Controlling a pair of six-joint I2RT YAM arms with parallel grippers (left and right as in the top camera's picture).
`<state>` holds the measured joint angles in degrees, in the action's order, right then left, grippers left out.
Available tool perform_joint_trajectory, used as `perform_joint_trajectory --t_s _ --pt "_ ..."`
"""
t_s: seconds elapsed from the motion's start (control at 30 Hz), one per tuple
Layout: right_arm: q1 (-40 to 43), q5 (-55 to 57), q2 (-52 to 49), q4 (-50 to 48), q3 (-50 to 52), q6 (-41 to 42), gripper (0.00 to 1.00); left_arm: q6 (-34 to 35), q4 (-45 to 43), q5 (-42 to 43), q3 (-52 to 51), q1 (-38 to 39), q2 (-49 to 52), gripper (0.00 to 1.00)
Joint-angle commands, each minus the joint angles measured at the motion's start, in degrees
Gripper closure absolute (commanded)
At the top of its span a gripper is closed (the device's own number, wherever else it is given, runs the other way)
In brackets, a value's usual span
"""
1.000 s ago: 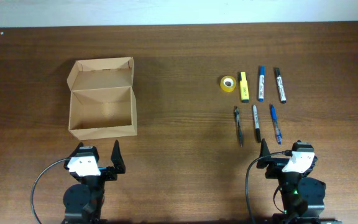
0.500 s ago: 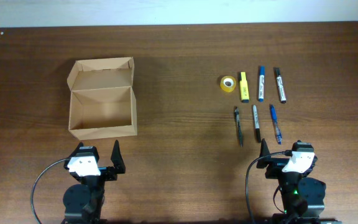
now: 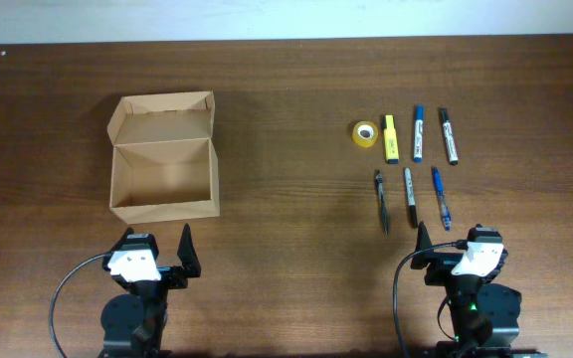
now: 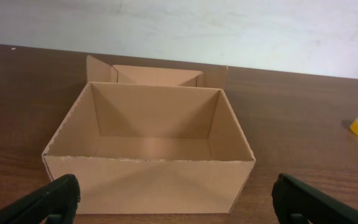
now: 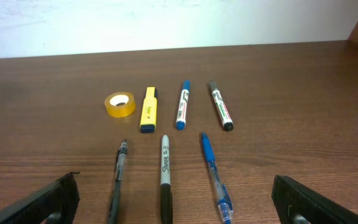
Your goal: Pack container
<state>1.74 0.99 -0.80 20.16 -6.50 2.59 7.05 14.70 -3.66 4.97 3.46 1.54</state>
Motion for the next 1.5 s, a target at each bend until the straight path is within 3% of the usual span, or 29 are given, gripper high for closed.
perform_joint_trajectory --t_s 0.0,0.8,0.93,1.1,1.27,1.47 --pt "0.4 -0.3 0.7 -0.1 0.5 0.0 0.01 -0.3 -0.2 0.4 -0.4 0.1 -0.5 0.0" --pt "0.4 -0.3 0.7 -0.1 0.5 0.0 0.01 -0.3 -1.1 -2.1 -0.4 0.1 -0.5 0.0" --pt "0.4 -0.3 0.7 -0.1 0.5 0.0 0.01 -0.3 -1.0 2.7 -0.3 0.1 -0.5 0.0" --pt "0.4 5.1 0.7 -0.1 0.5 -6.8 0.01 1.0 3.6 6.2 3.2 0.1 0.5 0.0" --pt "0.4 5.1 0.7 -0.1 0.5 -6.9 0.01 1.0 9.5 4.7 10.4 0.1 7.0 0.01" --pt "0.4 5.2 0.7 -0.3 0.5 -6.8 0.01 1.0 16.6 4.7 24.8 0.1 24.1 0.0"
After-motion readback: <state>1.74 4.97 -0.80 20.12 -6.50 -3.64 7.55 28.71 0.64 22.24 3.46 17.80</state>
